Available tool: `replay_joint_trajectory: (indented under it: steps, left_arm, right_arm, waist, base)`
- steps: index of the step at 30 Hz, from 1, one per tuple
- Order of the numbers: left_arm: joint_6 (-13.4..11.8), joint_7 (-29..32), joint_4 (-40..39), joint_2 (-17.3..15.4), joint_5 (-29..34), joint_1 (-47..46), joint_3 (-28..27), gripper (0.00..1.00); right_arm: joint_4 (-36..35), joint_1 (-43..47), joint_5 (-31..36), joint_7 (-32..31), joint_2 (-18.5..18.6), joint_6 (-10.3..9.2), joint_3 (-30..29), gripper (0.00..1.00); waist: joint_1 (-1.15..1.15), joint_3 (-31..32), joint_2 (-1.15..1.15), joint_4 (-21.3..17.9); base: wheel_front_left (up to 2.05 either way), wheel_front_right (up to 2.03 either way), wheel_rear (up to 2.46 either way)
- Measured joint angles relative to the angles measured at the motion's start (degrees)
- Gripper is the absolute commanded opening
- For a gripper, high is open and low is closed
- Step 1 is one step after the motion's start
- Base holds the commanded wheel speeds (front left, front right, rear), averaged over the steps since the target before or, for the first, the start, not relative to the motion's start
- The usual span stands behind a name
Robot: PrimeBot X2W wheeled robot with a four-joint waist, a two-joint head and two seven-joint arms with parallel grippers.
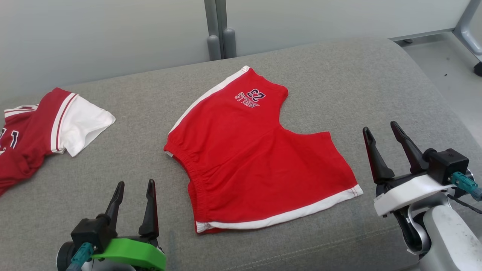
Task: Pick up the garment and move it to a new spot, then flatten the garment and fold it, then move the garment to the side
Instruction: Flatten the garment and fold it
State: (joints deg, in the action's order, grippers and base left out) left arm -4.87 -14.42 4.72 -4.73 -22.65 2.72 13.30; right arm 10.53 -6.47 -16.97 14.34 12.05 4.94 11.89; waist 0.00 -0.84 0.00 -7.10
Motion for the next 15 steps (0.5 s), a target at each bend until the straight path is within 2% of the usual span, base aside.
replay_joint_trajectory:
  steps: [15]
  left_arm:
    - [-0.22, 0.00, -1.07, 0.44, 1.32, 0.83, -0.35, 1.00]
  right_arm:
    - [-0.02, 0.22, 0.43, 0.00, -0.88, 0.01, -0.76, 1.00]
  waist:
    - [0.00, -0.27, 0.00, 0.65]
  base:
    - [0.00, 0.00, 0.00]
